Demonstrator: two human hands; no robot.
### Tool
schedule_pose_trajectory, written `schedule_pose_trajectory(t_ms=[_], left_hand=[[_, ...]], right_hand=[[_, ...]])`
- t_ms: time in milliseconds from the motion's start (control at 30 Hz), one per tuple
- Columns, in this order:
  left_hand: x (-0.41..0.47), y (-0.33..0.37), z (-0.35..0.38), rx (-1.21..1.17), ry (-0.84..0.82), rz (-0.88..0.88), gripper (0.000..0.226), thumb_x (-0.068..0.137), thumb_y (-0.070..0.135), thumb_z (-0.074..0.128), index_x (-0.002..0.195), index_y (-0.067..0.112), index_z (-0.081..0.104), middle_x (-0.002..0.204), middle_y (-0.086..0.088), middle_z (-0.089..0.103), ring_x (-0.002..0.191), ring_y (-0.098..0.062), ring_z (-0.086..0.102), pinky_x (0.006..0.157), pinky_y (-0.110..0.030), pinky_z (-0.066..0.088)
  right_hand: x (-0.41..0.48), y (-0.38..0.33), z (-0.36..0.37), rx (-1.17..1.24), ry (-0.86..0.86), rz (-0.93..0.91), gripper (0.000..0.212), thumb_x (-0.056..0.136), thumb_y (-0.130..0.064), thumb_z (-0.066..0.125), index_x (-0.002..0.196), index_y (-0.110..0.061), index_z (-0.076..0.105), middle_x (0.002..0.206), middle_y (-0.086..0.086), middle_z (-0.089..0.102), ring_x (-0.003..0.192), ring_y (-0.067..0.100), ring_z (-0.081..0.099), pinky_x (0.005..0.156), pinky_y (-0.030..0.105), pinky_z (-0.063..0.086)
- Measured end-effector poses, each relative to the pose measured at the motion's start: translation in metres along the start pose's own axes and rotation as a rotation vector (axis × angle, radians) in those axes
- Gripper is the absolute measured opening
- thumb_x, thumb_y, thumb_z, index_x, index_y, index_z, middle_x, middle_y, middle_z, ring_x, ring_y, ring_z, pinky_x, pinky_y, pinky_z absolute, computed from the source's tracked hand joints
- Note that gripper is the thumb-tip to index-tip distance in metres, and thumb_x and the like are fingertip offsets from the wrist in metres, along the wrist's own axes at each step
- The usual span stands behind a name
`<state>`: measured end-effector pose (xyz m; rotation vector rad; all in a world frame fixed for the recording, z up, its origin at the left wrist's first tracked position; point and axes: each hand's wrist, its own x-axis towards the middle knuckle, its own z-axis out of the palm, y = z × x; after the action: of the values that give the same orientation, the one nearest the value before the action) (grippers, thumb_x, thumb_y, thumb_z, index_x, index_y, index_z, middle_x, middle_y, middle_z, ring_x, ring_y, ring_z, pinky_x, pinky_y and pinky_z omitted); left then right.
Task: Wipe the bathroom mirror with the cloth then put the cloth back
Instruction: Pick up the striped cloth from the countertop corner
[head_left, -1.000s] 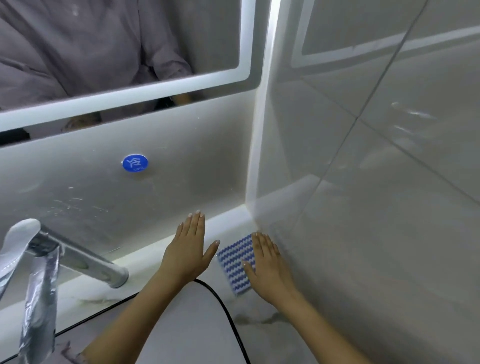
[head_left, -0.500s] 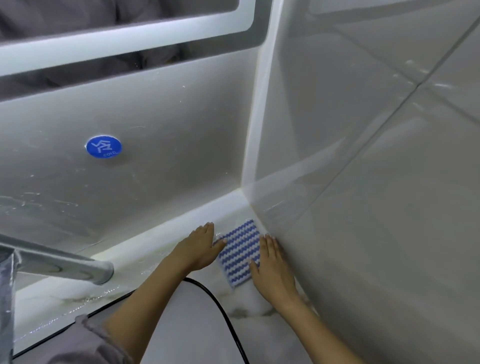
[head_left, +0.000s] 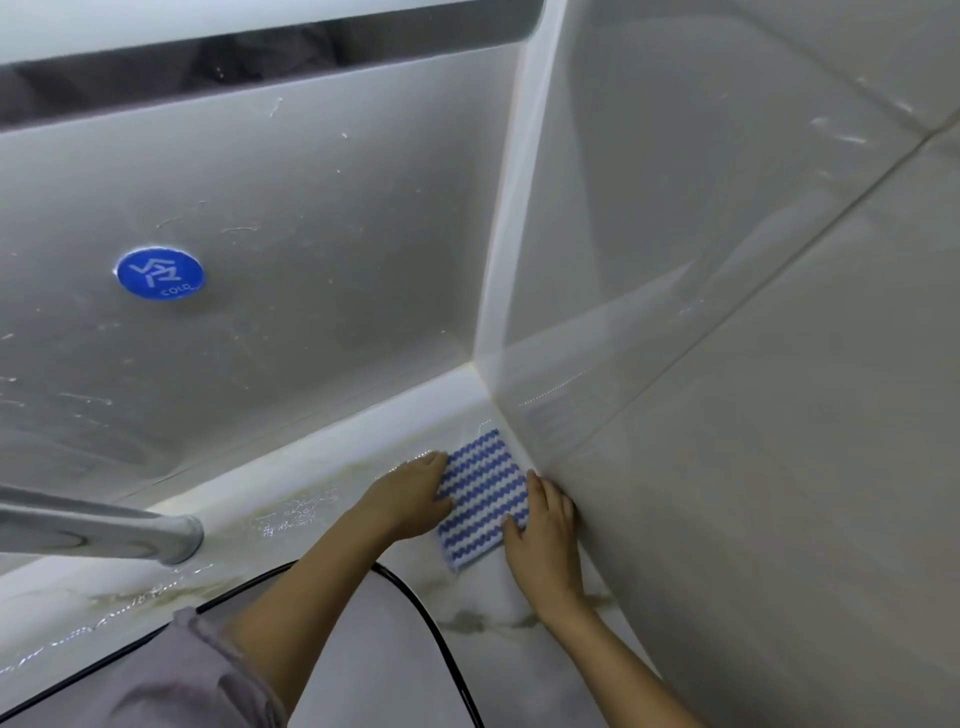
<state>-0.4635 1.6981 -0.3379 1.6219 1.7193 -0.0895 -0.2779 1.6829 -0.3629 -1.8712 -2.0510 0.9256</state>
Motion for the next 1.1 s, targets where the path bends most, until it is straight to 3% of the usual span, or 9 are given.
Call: schedule_pose_trajectory(t_ms=[267,400,633,800,867,967,1100], left_hand=[[0.005,-0.002,-0.002,0.027,0.046,0.029,0.059,0.090,0.027,0.057,0.142,0.014,0.034,0.141,-0.007,0.042,0.123,-0.022,0.045,0.101,-0.033,0.040],[0.010,-0.004,0.001,0.030,0.044,0.010,0.053,0.089,0.026,0.059,0.137,0.013,0.040,0.130,-0.008,0.048,0.113,-0.021,0.049,0.095,-0.031,0.042],[0.012,-0.009,0.003,0.011,0.070,-0.029,0.035,0.089,0.028,0.059,0.119,0.011,0.056,0.114,-0.008,0.055,0.097,-0.018,0.053,0.085,-0.027,0.044],[0.007,-0.007,-0.001,-0.056,0.089,-0.038,0.027,0.091,0.030,0.055,0.111,0.010,0.058,0.111,-0.007,0.057,0.092,-0.018,0.054,0.080,-0.027,0.044],[0.004,-0.006,-0.003,-0.101,0.087,-0.040,0.023,0.091,0.031,0.054,0.104,0.012,0.058,0.106,-0.005,0.060,0.088,-0.016,0.054,0.075,-0.026,0.043],[-0.004,-0.003,-0.011,-0.201,0.124,-0.055,0.014,0.090,0.034,0.053,0.088,0.019,0.055,0.089,0.002,0.059,0.075,-0.010,0.053,0.061,-0.021,0.040],[-0.021,0.005,-0.030,-0.326,0.217,-0.062,0.013,0.089,0.035,0.055,0.084,0.023,0.055,0.085,0.005,0.061,0.075,-0.010,0.056,0.063,-0.025,0.045]], right_hand=[[0.004,-0.005,0.002,0.046,0.003,0.072,0.060,0.091,-0.016,0.060,0.144,-0.014,0.034,0.141,0.004,0.039,0.130,0.019,0.030,0.112,0.029,0.027],[0.008,-0.008,0.005,0.021,-0.014,0.115,0.055,0.086,-0.015,0.062,0.137,-0.017,0.042,0.129,0.005,0.044,0.122,0.020,0.035,0.107,0.028,0.030],[0.013,-0.008,0.008,0.069,-0.045,0.130,0.028,0.085,-0.022,0.063,0.111,-0.013,0.058,0.108,0.005,0.047,0.108,0.019,0.037,0.097,0.028,0.035],[0.017,-0.010,0.004,0.279,-0.077,0.110,0.004,0.092,-0.019,0.056,0.093,-0.015,0.057,0.095,0.000,0.056,0.090,0.015,0.053,0.071,0.022,0.042],[0.018,-0.013,-0.003,0.352,-0.133,0.134,0.002,0.094,-0.021,0.054,0.094,-0.019,0.055,0.089,-0.004,0.061,0.078,0.012,0.059,0.061,0.020,0.045],[0.019,-0.016,-0.013,0.392,-0.192,0.136,0.004,0.094,-0.024,0.055,0.097,-0.022,0.055,0.087,-0.007,0.063,0.076,0.006,0.060,0.058,0.017,0.045],[0.018,-0.028,-0.034,0.515,-0.237,0.112,0.008,0.092,-0.024,0.060,0.100,-0.023,0.063,0.094,-0.003,0.069,0.085,0.010,0.065,0.064,0.017,0.049]])
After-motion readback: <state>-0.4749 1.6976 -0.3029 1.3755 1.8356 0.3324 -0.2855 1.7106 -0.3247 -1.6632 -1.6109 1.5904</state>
